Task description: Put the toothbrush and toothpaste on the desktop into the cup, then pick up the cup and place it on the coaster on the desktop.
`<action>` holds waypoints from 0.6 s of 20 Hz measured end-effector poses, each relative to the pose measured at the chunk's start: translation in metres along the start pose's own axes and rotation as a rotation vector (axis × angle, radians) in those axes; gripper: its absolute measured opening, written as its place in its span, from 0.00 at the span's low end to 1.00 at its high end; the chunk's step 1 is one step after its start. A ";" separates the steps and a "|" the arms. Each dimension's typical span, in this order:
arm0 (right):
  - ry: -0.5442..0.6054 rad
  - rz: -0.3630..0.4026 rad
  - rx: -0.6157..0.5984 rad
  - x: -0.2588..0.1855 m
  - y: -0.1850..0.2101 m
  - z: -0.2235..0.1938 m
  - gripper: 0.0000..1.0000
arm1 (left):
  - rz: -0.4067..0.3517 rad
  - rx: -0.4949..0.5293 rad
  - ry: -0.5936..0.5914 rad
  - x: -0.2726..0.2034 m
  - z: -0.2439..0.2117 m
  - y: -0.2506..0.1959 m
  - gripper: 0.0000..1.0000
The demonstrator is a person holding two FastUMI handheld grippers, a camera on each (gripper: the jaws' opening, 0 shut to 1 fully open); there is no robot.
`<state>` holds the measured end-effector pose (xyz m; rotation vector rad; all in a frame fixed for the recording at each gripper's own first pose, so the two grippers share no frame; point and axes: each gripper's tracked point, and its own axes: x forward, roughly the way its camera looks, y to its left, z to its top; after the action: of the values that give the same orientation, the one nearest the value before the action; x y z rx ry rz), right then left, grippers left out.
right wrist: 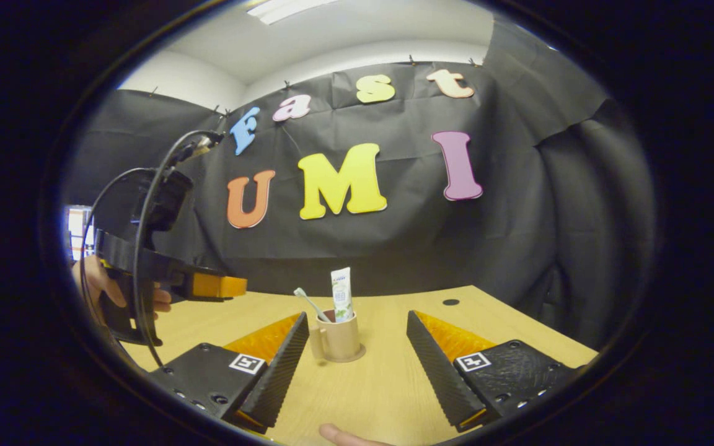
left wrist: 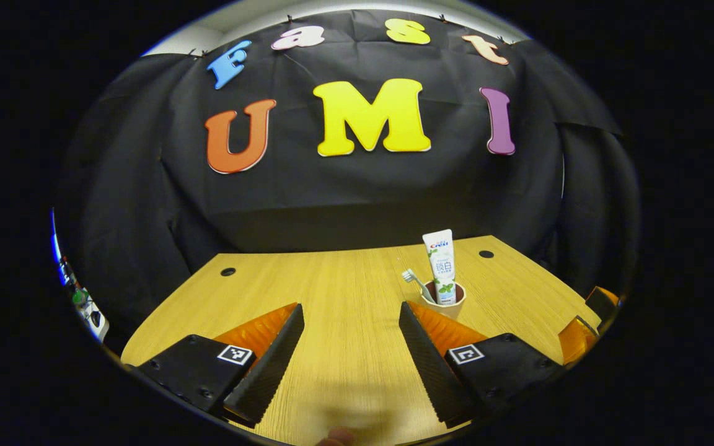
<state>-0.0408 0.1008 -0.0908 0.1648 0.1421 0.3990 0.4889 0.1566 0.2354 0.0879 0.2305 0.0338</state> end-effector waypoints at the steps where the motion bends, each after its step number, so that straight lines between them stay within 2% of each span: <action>1: 0.001 -0.002 -0.004 0.000 0.003 0.003 0.96 | 0.013 -0.009 -0.037 0.004 0.023 0.020 0.99; 2: 0.001 -0.010 -0.008 0.001 0.006 0.007 0.93 | 0.018 -0.022 -0.069 0.006 0.030 0.013 0.98; 3: -0.001 -0.023 -0.016 0.001 0.006 0.010 0.96 | 0.013 -0.050 -0.095 0.000 0.033 0.013 0.98; 5: -0.016 -0.043 -0.042 0.004 0.011 0.018 0.95 | -0.024 -0.102 -0.143 -0.010 0.033 0.008 0.98; 7: -0.014 -0.060 -0.060 0.007 0.016 0.021 0.93 | -0.041 -0.107 -0.183 -0.017 0.031 0.008 0.98; 8: -0.014 -0.056 -0.058 0.009 0.022 0.024 0.96 | -0.051 -0.100 -0.187 -0.019 0.029 0.009 0.98; 10: -0.013 -0.046 -0.054 0.013 0.033 0.025 0.93 | -0.057 -0.091 -0.180 -0.017 0.021 0.014 0.98; 11: -0.013 -0.040 -0.057 0.016 0.039 0.024 0.96 | -0.052 -0.093 -0.174 -0.019 0.018 0.020 0.98; 12: -0.011 -0.035 -0.064 0.019 0.044 0.024 0.93 | -0.049 -0.097 -0.172 -0.019 0.015 0.026 0.98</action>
<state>-0.0362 0.1452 -0.0613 0.1017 0.1212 0.3671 0.4728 0.1807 0.2567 -0.0113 0.0590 -0.0112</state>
